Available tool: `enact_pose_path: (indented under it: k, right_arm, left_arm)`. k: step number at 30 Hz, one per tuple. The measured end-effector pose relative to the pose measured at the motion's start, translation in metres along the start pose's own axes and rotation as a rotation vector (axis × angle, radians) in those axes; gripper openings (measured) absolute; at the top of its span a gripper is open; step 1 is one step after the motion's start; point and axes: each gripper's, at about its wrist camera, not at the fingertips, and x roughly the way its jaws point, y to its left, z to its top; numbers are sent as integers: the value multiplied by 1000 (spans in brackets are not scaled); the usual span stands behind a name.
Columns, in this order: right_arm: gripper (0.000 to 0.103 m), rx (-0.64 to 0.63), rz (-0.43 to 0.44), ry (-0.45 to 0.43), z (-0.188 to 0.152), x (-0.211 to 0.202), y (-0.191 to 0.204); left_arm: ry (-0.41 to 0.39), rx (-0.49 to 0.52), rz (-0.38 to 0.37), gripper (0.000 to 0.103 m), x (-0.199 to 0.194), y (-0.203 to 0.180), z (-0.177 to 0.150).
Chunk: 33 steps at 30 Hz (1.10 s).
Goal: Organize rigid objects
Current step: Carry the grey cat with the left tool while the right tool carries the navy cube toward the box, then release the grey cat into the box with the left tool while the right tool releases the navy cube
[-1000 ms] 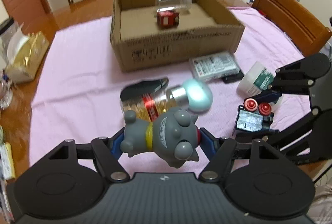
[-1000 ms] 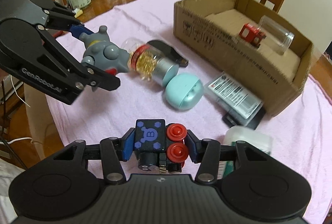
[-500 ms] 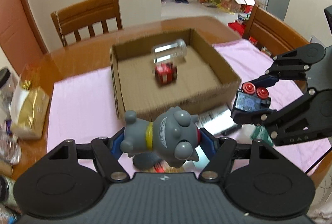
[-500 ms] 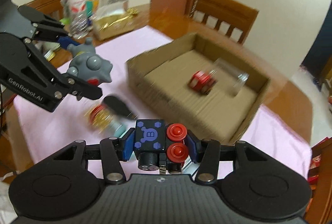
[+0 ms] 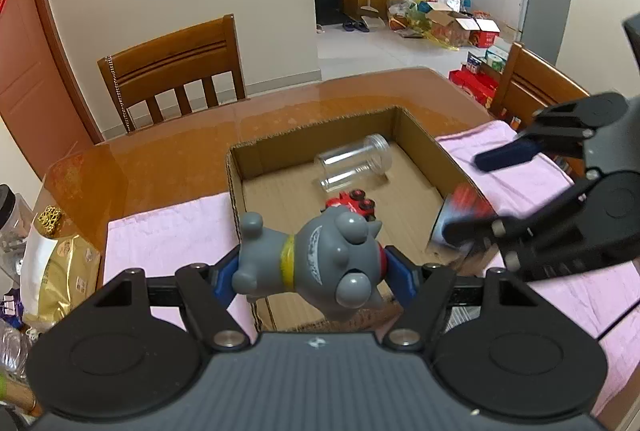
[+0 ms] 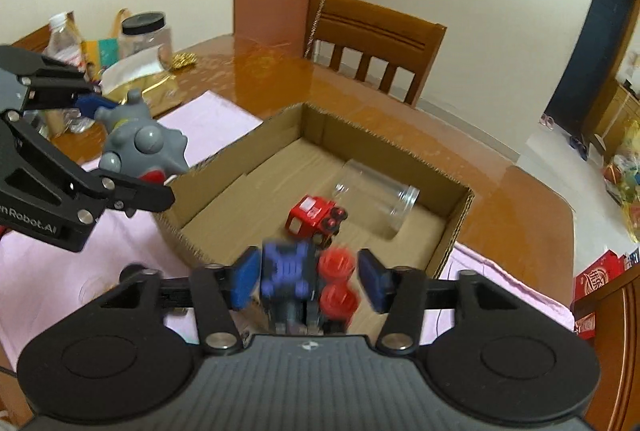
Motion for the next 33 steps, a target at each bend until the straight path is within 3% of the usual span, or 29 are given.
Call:
enact_pose_path:
  k: [1,3,24,26,28,30,33]
  right_arm:
    - [96,16,-11,-5,1,0,0]
    - [103,42,-18,-29,1,-4,1]
    - [103,183,-198,13,-29,-54,64]
    - [103,200,-214,18,-32,-56,64]
    - [103,213,-229,23,-36,-58,64]
    - [103,227,-245,35,-40,-57,63]
    - [103,241,-265,56,-46,-54,63]
  left_arm:
    - [-1,0,-1,71,2,2,2]
    - [0,3,-1,71,8,5,5]
    - [35,40,-21,72,90,26,47]
    - [19,38,-9,77,94,26,51]
    - [3,33,20,99,97,28,54]
    - [-24,34,35,100,94,28,54]
    - [-3,22,14,100,90,31,50]
